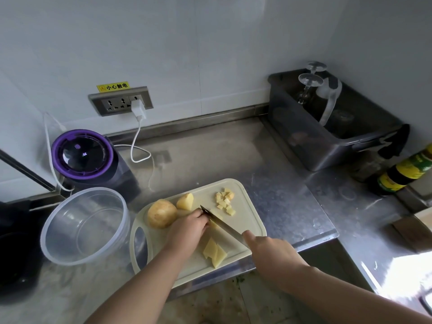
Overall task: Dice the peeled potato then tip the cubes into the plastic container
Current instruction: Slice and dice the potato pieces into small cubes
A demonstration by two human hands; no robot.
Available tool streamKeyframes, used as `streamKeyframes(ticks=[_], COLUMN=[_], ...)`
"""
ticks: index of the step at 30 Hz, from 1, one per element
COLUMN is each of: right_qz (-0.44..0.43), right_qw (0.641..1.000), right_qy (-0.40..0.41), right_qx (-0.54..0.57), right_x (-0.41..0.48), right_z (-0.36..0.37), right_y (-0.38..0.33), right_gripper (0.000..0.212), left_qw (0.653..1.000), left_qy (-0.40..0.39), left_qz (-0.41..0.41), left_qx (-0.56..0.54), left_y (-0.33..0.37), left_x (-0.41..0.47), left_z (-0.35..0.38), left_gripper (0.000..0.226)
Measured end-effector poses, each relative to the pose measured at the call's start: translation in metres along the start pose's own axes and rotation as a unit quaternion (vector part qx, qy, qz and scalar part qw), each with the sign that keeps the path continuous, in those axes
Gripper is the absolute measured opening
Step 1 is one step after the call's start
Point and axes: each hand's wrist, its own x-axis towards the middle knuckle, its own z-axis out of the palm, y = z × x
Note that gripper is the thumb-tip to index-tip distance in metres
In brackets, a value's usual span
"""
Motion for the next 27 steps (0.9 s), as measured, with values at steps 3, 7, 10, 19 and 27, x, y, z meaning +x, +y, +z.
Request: streamKeyframes(ticks=[3,7,10,19,27], right_qz=[-0.005,-0.007,-0.001,0.030,0.007], right_qw=[1.000,1.000,0.999,0.999,1.000], right_qy=[0.002,-0.022,-0.030,0.006,0.003], right_qx=[0.002,0.011,0.019,0.038,0.030], right_x=[0.002,0.006,0.006,0.007,-0.001], right_z=[0.003,0.006,0.006,-0.007,0.000], right_y=[-0.002,-0.007,-0.008,-0.004,-0.012], right_gripper=[0.042,0.041,0.045,0.040,0.044], left_qw=[1.000,1.000,0.999,0.999,0.998], left_qy=[-0.012,-0.018,-0.020,0.022,0.026], left_qz=[0.000,0.013,0.020,-0.020,-0.053], left_qx=[0.009,0.014,0.024,-0.039,-0.036], left_y=[-0.002,0.000,0.000,0.000,0.001], left_x=[0.000,-0.001,-0.002,-0.007,-0.007], left_z=[0.002,-0.003,-0.004,-0.005,-0.008], left_gripper=[0.014,0.007,0.021,0.015,0.020])
